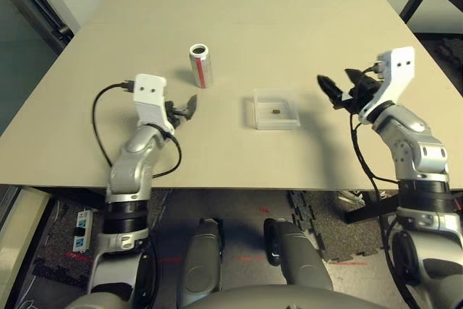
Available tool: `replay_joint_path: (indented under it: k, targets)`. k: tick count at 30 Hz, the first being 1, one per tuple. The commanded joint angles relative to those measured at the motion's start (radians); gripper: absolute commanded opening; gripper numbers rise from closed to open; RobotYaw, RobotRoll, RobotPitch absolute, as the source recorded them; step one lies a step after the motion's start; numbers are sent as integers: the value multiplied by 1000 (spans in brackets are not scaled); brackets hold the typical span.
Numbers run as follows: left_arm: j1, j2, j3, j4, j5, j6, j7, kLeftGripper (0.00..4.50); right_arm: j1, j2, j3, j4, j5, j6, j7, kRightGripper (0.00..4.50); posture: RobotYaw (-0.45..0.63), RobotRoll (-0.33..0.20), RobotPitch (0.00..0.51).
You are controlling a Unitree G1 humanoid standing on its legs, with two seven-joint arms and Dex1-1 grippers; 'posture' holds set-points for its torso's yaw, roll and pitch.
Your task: Pour the medicine from the bottle into the box.
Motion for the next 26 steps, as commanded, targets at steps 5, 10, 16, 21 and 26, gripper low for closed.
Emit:
replay_joint_path:
  k: [5, 10, 16, 21, 26]
  targets:
    - [-167, 127, 92, 352, 6, -234, -25, 4464, -61, -39, -115, 225, -14, -138, -142, 4500, 105, 0, 238]
    - [-325, 220, 97, 697, 28, -417, -41, 4464, -98, -77, -126, 362, -26, -215, -157, 4500, 83, 0, 250]
    - [-437, 275, 90, 988, 51, -565, -22, 4464, -118, -98, -125, 458, -24, -277, -174, 4500, 68, 0, 249]
    - [-467, 274, 100, 1105, 49, -624, 26, 4464, -81, -108, -129, 486, -21, -314, -179, 4500, 49, 0, 240]
    - [-466, 263, 96, 1137, 44, -647, 37, 4464, -34, -118, -136, 454, -12, -312, -176, 4500, 28, 0, 236]
